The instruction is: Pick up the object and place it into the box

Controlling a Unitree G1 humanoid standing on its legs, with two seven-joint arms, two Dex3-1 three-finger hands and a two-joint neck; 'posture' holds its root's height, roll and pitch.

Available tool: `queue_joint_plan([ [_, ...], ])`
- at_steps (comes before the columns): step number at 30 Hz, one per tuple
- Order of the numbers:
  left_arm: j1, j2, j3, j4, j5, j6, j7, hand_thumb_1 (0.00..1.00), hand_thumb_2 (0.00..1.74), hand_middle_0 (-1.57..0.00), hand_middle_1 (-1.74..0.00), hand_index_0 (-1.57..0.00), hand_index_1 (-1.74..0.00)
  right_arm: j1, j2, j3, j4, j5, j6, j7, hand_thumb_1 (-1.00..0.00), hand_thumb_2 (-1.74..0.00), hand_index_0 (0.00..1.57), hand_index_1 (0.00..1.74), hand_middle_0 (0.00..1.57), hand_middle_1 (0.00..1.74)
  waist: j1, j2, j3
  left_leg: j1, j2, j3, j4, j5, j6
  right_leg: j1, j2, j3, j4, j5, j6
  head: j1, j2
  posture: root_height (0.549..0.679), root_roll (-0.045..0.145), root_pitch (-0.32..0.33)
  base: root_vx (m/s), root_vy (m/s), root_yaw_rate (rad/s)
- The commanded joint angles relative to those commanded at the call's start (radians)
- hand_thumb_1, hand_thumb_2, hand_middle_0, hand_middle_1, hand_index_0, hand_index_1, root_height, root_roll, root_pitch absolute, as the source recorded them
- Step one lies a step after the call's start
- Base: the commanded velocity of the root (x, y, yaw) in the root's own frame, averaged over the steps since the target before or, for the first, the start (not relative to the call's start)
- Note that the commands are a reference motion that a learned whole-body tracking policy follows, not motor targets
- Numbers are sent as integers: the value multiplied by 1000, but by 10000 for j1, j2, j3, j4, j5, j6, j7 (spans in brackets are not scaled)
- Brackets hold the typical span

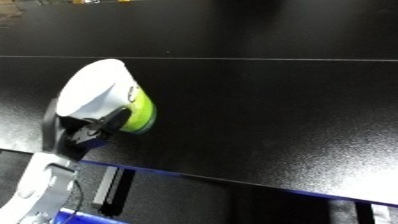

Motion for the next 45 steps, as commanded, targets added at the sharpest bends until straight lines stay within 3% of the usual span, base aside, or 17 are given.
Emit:
queue_joint_plan([
  [5,1045,210,1170,-90,327,-869,578,950,1653,-1492,-1653,-1492,-1653,214,49,-200,86,294,-123,80,0,0,0,0,0,0,328,45,-66,104,-119,-145,-62,57,-56,249,-93,-169,-42,-118,-84,-432,-1006,619,55,-69,-12,-8,127],
  [7,1522,224,1634,23,386,-1264,856,950,1653,-1492,-1653,-1492,-1653,257,51,-247,93,370,-88,38,0,0,0,0,0,0,453,54,-79,154,-175,-214,-91,90,-90,370,-111,-234,-91,-166,-131,-1085,-1941,621,61,-71,-22,8,115],
  [9,1990,187,2013,245,342,-1564,1109,950,1653,-1492,-1653,-1492,-1653,258,65,-275,94,392,-3,-51,0,0,0,0,0,0,569,55,-86,215,-226,-291,-107,123,-110,499,-132,-309,-121,-216,-171,-1592,-2461,622,64,-75,-10,7,118],
  [15,2964,59,2665,1693,413,-2459,1724,950,1653,-1492,-1653,-1492,-1653,191,124,-247,149,388,257,-259,0,0,0,0,0,0,860,-53,-169,450,-208,-427,-170,173,-79,973,-182,-574,-147,-430,-229,-3254,-3510,623,65,-89,23,-1,74],
  [20,3476,-82,2935,3717,38,-3463,2407,950,1653,-1492,-1653,-1492,-1653,200,192,-165,215,394,440,-387,0,0,0,0,0,0,1002,-216,-272,582,-124,-519,-337,280,-46,1398,-135,-718,-286,-557,-232,-4281,-3809,625,60,-100,50,-2,57],
  [24,3918,-96,3041,5344,-891,-3721,2454,950,1653,-1492,-1653,-1492,-1653,238,251,-80,246,297,547,-436,0,0,0,0,0,0,1038,-354,-287,588,-99,-581,-422,336,-17,1611,-59,-760,-377,-642,-272,-5014,-3899,626,56,-104,30,-3,64],
  [30,4424,-256,3219,7519,-2345,-3346,1474,650,1131,-1020,-1131,-1020,-1131,196,250,8,398,268,635,-261,0,0,0,0,0,0,994,-475,-274,549,-88,-612,-567,432,13,1738,34,-747,-456,-742,-352,-5469,-3889,626,53,-106,12,23,28],
  [33,4507,-216,3368,8606,-2390,-3175,1003,500,870,-785,-870,-785,-870,120,186,28,488,64,607,-108,0,0,0,0,0,0,911,-509,-274,580,-55,-591,-692,493,-4,1788,75,-717,-550,-755,-378,-5674,-3781,627,53,-106,8,48,-4],
  [43,4314,611,3742,11161,-2265,-2427,687,0,0,0,0,0,0,62,-21,189,641,-319,460,128,0,0,0,0,0,0,695,-678,-247,535,61,-523,-827,563,-34,1775,188,-681,-708,-773,-443,-5753,-3511,627,53,-100,-4,30,-6],
  [45,4282,743,3768,11374,-2316,-2365,607,0,0,0,0,0,0,82,-56,201,661,-330,453,147,0,0,0,0,0,0,676,-699,-231,523,75,-514,-838,568,-39,1769,201,-680,-726,-771,-450,-5697,-3473,628,53,-100,-2,18,0],
])
